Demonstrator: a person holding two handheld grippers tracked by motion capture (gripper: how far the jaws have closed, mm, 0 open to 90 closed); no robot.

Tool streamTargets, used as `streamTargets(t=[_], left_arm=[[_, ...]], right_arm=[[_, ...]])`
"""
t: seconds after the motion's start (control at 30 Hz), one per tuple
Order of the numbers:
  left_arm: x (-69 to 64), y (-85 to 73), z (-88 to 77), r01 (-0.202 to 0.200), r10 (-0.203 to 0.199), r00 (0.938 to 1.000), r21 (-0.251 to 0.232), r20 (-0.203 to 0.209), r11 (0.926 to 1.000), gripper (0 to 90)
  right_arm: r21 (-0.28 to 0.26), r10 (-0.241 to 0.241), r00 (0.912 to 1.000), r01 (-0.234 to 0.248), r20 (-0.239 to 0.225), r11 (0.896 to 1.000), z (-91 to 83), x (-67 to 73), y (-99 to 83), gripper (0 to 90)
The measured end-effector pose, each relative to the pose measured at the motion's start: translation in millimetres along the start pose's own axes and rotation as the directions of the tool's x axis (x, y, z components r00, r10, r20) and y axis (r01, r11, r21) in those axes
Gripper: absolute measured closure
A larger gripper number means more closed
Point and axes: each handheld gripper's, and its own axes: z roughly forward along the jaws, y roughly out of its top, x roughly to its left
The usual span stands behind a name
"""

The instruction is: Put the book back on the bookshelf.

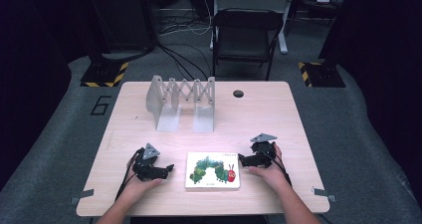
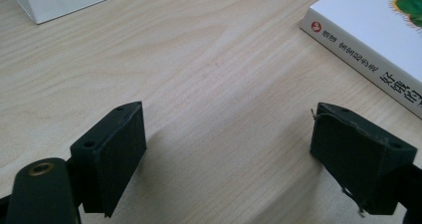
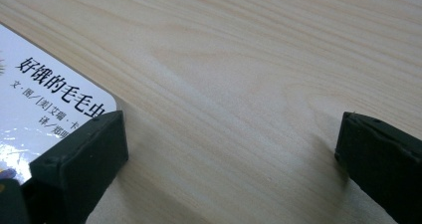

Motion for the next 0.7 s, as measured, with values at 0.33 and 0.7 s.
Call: streamTargets(t=[0.33, 0.7], left_arm=[[-1.5, 0.2, 1.3, 0.012, -0.012, 0.9999, -0.012, -0.012, 0.9998, 13.9], [-7.0, -2.7, -1.9, 0.015, -0.015, 0.9998, -0.012, -0.016, 0.9998, 14.3]], right_arm=[[0.002, 0.034, 0.9994, -0.034, 0.003, 0.999, 0.7, 2.6, 1.1, 0.0], [-0.010, 0.027, 0.9996, -0.027, -0.005, 1.000, 1.4, 3.9, 3.0, 5.8]])
